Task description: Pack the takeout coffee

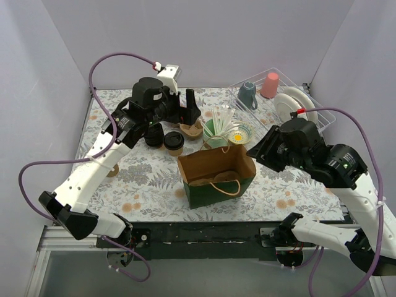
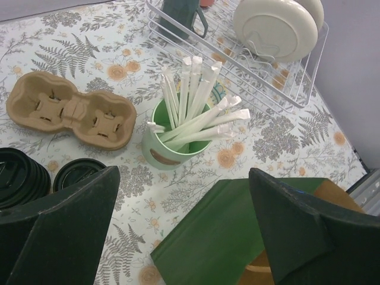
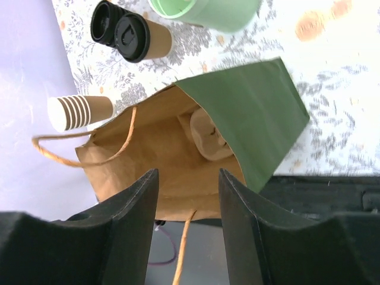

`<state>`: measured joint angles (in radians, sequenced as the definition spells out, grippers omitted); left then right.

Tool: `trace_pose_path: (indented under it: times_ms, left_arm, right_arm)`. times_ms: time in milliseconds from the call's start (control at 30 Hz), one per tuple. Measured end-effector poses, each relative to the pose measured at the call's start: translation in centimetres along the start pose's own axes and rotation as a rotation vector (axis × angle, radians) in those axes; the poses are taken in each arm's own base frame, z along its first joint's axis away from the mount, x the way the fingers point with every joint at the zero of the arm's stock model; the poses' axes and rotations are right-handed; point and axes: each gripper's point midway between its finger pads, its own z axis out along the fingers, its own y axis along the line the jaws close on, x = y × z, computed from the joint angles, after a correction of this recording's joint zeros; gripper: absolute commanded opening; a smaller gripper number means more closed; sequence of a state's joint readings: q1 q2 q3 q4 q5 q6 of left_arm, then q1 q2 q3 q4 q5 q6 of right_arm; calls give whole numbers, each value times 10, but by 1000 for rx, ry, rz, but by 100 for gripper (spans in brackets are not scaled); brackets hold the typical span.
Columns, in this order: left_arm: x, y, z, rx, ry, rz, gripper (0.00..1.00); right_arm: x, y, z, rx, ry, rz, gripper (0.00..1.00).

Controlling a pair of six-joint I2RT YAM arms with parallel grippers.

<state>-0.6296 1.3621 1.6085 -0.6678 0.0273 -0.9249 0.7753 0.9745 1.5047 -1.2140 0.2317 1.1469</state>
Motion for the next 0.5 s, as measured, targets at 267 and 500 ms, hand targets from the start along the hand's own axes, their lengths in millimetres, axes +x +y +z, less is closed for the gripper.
trace_pose_path:
  times_ms: [267,500]
  left_arm:
    - [-1,8,-9,-99,21,-206,95]
    - [11,13,-22,-159,39,-354,94]
  right_arm:
    - [-22,28,12,-123,-110,-205,58]
    - [-24,36,20,-142,-114,-313,55]
